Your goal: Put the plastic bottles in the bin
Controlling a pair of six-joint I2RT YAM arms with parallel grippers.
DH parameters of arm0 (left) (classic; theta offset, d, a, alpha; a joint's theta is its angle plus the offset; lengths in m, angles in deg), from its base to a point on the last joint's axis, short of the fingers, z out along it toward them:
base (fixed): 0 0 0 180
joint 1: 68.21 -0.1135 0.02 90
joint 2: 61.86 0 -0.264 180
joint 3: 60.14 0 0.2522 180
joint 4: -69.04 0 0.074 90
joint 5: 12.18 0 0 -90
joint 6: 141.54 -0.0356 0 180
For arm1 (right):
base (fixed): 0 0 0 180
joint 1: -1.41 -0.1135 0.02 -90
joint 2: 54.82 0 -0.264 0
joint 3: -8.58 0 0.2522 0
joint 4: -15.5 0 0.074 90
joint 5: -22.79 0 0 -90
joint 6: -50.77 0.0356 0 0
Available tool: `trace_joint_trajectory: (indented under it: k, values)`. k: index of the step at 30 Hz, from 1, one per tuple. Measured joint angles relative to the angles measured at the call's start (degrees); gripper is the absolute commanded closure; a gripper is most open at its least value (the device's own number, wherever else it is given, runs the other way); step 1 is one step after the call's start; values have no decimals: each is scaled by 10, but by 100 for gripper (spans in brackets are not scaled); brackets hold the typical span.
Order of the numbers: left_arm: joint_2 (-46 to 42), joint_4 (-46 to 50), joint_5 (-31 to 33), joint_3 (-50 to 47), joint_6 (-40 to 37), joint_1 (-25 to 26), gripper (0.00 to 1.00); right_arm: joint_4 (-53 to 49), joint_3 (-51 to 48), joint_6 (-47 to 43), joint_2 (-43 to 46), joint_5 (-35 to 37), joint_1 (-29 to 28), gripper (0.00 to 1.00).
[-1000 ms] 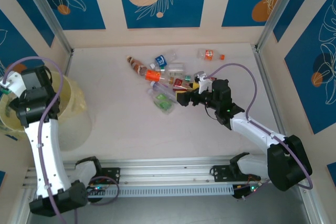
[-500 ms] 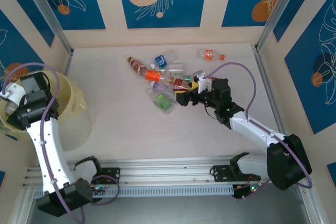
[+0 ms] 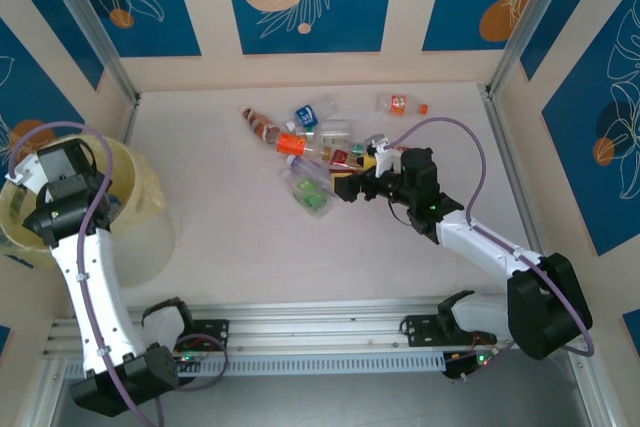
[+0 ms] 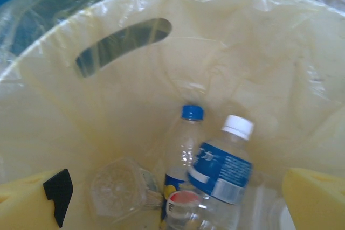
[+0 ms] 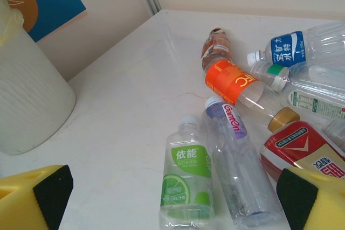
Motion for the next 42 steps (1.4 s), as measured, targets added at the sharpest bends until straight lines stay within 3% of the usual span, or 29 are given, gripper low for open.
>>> trace_joint_trajectory:
  k: [6, 17, 22, 29, 36, 42]
  values:
    - [-13, -16, -77, 1, -11, 0, 0, -18, 2, 7, 0, 30, 0, 1]
    - [-15, -65, -296, 42, -18, 16, 0, -56, 4, 25, -9, 74, -6, 1]
    - [-10, -87, -353, 50, -18, 79, 0, -79, 4, 39, -10, 114, 3, 1]
    - [17, -133, -394, 51, -18, 199, 0, -177, 71, 40, -70, 113, 82, 1]
    - [48, -186, -436, 45, -16, 256, 0, -285, 171, -35, -135, 85, 142, 1]
    - [49, -249, -496, 9, 2, 265, 0, -405, 298, -200, -224, 44, 204, 1]
